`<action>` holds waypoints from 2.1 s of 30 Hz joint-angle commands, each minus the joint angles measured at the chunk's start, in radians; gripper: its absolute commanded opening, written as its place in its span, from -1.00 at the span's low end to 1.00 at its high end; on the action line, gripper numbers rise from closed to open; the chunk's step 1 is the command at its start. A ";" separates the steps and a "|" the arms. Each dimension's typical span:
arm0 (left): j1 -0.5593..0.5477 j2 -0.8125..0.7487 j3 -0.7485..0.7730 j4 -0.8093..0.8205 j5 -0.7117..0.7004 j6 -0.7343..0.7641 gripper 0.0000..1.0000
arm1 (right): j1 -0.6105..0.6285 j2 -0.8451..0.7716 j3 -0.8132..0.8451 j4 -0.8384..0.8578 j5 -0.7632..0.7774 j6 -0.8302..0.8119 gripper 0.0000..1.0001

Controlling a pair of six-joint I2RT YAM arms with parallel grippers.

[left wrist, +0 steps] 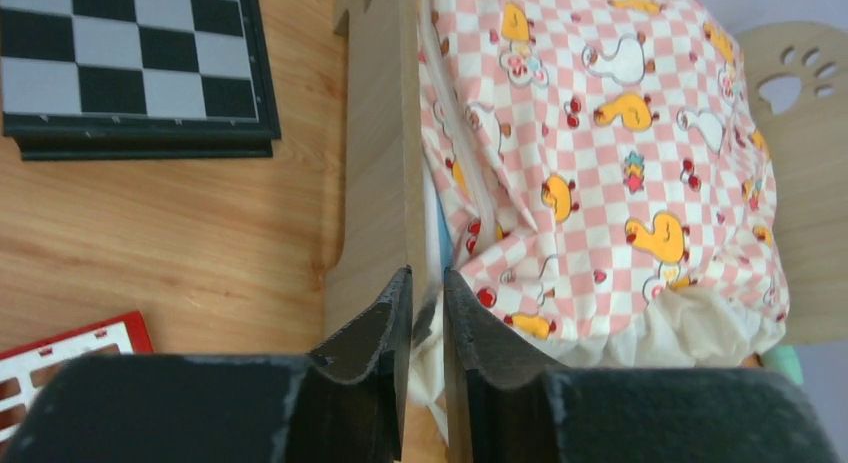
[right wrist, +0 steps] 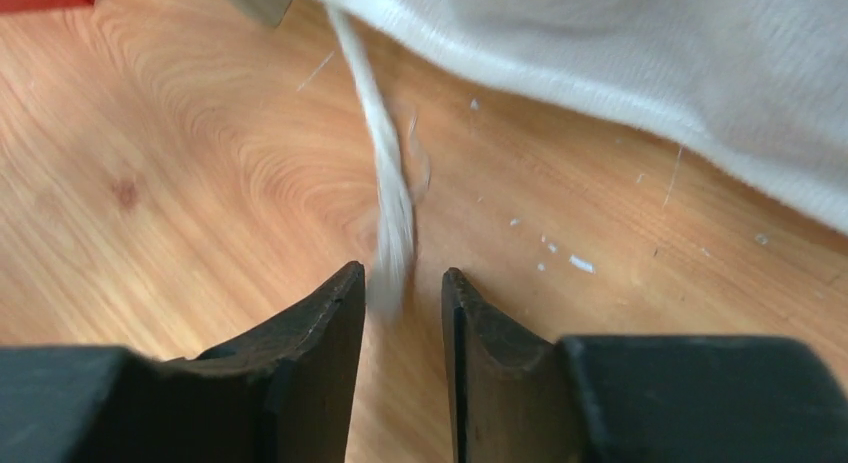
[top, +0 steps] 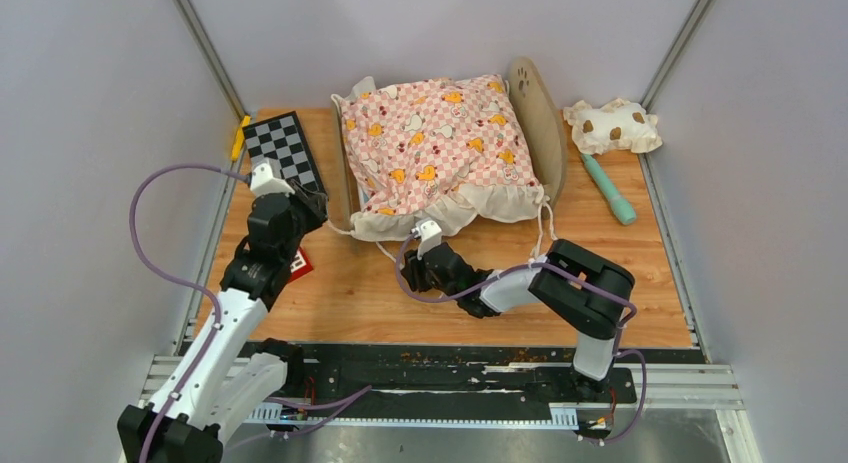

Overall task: Set up the pet bed
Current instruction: Tie the ropes to the bed frame, then move the bed frame to the center of the board.

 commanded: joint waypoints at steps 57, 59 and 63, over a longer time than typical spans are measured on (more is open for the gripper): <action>-0.107 0.466 0.144 -0.076 -0.027 -0.022 -1.00 | -0.339 -0.997 0.214 -1.253 0.307 0.005 0.68; -0.173 0.407 0.093 -0.055 -0.069 -0.106 -1.00 | -0.350 -0.972 0.225 -1.257 0.301 0.010 0.69; -0.324 0.329 0.018 -0.034 -0.148 -0.257 -0.87 | -0.360 -0.936 0.222 -1.262 0.259 0.077 0.70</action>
